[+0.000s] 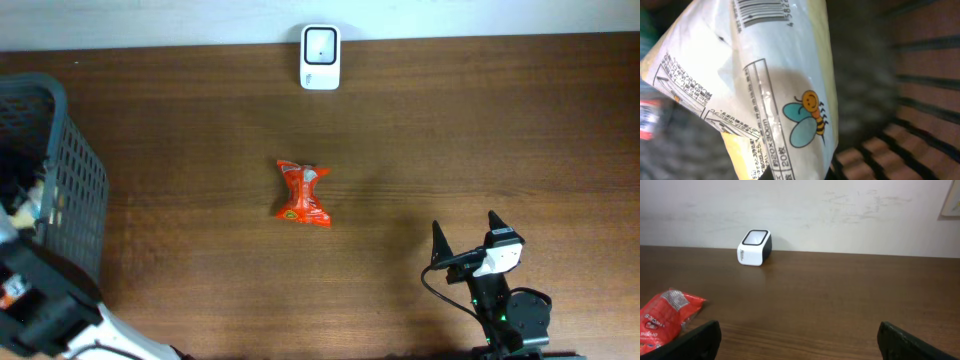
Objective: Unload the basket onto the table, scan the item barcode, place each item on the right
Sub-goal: 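Return the left gripper into the basket and grasp the white chip bag, then place the white chip bag beside the red bag with the left gripper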
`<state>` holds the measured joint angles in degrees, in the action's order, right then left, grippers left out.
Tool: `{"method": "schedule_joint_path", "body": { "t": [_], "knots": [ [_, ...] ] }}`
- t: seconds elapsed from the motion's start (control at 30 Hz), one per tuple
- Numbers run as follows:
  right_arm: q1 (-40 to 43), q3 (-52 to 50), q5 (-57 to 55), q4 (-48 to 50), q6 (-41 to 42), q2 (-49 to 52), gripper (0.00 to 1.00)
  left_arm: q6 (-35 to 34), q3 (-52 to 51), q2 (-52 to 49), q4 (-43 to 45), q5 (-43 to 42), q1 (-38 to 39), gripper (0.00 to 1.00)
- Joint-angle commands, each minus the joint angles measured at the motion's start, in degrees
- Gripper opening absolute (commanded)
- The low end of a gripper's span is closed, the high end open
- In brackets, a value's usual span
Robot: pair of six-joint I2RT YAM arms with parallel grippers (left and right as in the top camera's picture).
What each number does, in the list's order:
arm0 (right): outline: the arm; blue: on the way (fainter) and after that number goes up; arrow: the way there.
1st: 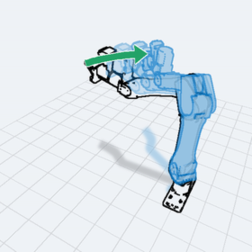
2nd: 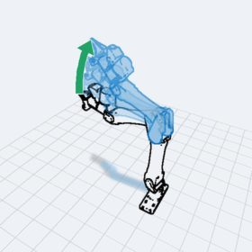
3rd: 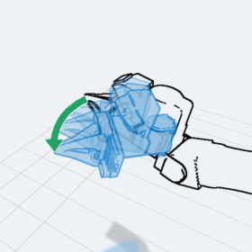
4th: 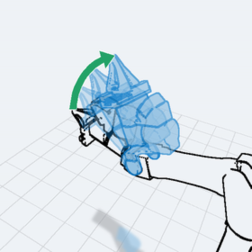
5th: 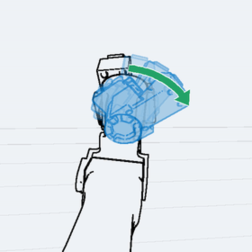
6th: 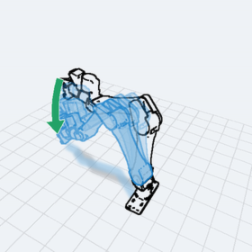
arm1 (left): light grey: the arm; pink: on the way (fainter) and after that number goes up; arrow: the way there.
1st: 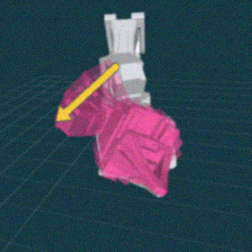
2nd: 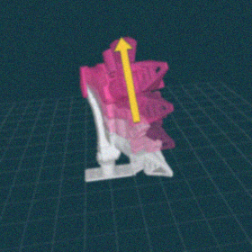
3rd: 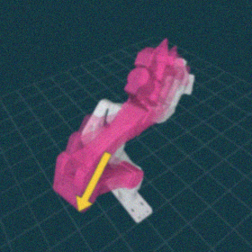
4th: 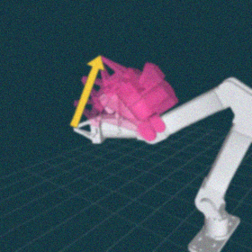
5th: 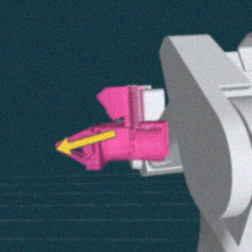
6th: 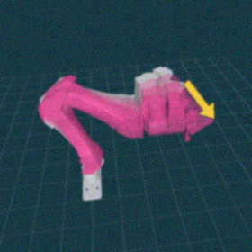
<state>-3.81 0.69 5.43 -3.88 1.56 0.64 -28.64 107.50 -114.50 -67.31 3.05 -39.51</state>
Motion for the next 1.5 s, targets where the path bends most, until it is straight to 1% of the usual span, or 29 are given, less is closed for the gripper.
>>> {"method": "schedule_joint_path", "body": {
  "t": [0.0,0.07,0.13,0.17,0.23,0.27,0.3,0.37,0.4,0.47,0.57,0.67,0.77,0.9,0.93,1.0,1.03,1.07,1.2,1.23,1.27,1.3,1.37,1.4,1.47],
  "knots": [
    [-0.3,-0.4,0.0,-0.2,0.6,-0.2,0.99,1.6,5.9,15.2,-1.0,-3.0,0.2,0.00],
    [-0.3,-0.4,0.0,-0.2,0.6,-0.2,0.99,1.6,5.9,21.2,-0.4,-3.6,0.2,0.00],
    [-0.3,-0.4,0.0,-0.2,0.6,-0.2,0.99,1.8,5.9,27.2,-0.3,-3.8,1.7,0.00],
    [-0.3,-0.4,0.0,-0.2,0.6,-0.2,0.99,4.4,5.9,30.7,-0.3,-3.8,5.6,0.00],
    [-0.3,-0.4,0.0,-0.2,0.6,-0.2,0.99,7.9,5.9,32.5,-0.7,-3.7,12.5,0.00],
    [-0.3,-0.4,0.0,-0.2,0.6,-0.2,0.99,9.7,5.9,32.6,-0.8,-3.7,15.7,0.00],
    [-0.3,-0.4,0.0,-0.2,0.6,-0.2,0.99,12.5,5.8,32.3,-1.2,-3.7,21.7,0.00],
    [-0.3,-0.4,0.0,-0.2,0.6,-0.2,0.99,15.6,5.8,30.7,-2.3,-3.7,29.9,0.00],
    [-0.3,-0.4,0.0,-0.2,0.6,-0.2,0.99,17.0,5.8,28.7,-3.5,-2.9,35.5,0.00],
    [-0.3,-0.4,-0.1,-0.2,0.6,-0.2,0.99,17.0,5.8,23.9,-6.1,1.3,43.2,0.00],
    [-0.3,-0.4,0.0,-0.2,0.6,-0.2,0.99,17.5,5.8,14.8,-9.3,3.9,49.4,0.00],
    [-0.3,-0.4,-0.1,-0.2,0.6,-0.2,0.99,18.1,5.8,2.8,-11.9,3.9,53.6,0.00],
    [-0.3,-0.4,-0.1,-0.2,0.6,-0.2,0.99,18.0,5.7,-6.1,-13.7,3.7,56.0,0.00],
    [-0.3,-0.4,0.0,-0.2,0.6,-0.2,0.98,17.8,5.7,-14.0,-14.4,3.7,58.9,0.00],
    [-0.3,-0.4,0.0,-0.2,0.6,-0.2,0.99,17.6,5.7,-15.1,-14.8,3.7,59.2,0.23],
    [-0.3,-0.4,-0.1,-0.2,0.6,-0.2,0.99,17.5,5.7,-15.5,-14.8,2.7,59.3,0.72],
    [-0.3,-0.4,0.0,-0.2,0.6,-0.2,0.99,17.4,6.5,-15.4,-15.1,2.3,59.4,0.82],
    [-0.3,-0.4,0.0,-0.2,0.6,-0.2,0.99,17.4,8.4,-15.4,-16.1,2.4,59.4,0.90],
    [-0.3,-0.4,0.0,-0.2,0.6,-0.2,0.99,17.4,27.9,-15.3,-24.8,2.6,57.9,0.90],
    [-0.3,-0.4,0.0,-0.2,0.6,-0.2,0.99,17.4,34.3,-15.0,-26.8,2.6,57.1,0.90],
    [-0.3,-0.4,0.0,-0.2,0.6,-0.2,0.99,17.1,45.3,-14.3,-29.4,2.8,55.3,0.89],
    [-0.3,-0.4,0.0,-0.2,0.6,-0.2,0.99,16.6,48.9,-13.4,-29.4,2.8,54.1,0.90],
    [-0.3,-0.4,0.0,-0.2,0.6,-0.2,0.99,13.2,55.9,-10.3,-29.4,2.9,50.0,0.91],
    [-0.3,-0.4,0.0,-0.2,0.6,-0.2,0.99,11.1,57.8,-8.2,-29.4,3.1,47.1,0.91],
    [-0.3,-0.4,0.0,-0.2,0.6,-0.2,0.99,7.0,58.1,-4.3,-29.4,3.0,40.3,0.90]
  ]
}}
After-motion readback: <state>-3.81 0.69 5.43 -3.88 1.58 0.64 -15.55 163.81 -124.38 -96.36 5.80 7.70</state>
